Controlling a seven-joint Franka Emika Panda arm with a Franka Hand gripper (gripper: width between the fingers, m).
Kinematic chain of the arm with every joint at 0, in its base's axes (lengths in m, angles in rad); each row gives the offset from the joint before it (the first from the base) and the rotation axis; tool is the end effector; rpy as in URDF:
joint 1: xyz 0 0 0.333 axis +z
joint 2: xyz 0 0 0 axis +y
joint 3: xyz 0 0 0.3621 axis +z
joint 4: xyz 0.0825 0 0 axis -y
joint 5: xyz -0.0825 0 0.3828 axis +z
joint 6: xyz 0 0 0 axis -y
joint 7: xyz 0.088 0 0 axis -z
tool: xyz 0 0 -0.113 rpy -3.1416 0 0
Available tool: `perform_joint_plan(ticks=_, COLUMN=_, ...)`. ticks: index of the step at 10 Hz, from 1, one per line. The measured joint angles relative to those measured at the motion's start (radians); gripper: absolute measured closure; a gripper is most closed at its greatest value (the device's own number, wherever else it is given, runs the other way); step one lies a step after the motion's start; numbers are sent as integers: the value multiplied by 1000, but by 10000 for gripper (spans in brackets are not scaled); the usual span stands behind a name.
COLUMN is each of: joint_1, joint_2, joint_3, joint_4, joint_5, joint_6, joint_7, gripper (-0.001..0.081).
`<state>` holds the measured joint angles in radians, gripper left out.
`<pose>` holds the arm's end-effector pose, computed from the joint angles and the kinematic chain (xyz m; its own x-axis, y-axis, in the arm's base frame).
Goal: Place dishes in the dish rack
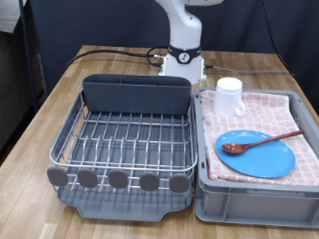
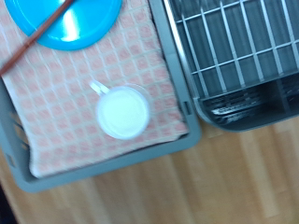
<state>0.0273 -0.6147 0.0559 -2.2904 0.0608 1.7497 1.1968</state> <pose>0.3422 0.0399 0.6118 0.4255 -0.9050 0.0005 -0.9022 -0.4242 -0.0784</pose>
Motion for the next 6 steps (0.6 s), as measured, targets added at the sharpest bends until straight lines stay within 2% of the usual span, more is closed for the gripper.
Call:
perform_joint_plan(ticks=2, joint_1=0, joint_2=91, joint_3=28, joint_4=63, joint_5=39, joint_6=-3, joint_7=200, gripper=4)
perform_joint_plan(ticks=3, joint_1=0, joint_2=134, joint_3=43, joint_4=92, joint_5=47, joint_6=8, joint_7=259, gripper=4)
perform_joint_plan(ticks=4, joint_1=0, joint_2=175, joint_3=49, joint_4=124, joint_5=48, joint_6=14, joint_7=301, gripper=4)
perform_joint_plan(ticks=6, joint_1=1, joint_2=174, joint_3=49, joint_4=121, joint_5=47, joint_6=14, joint_7=279, gripper=4)
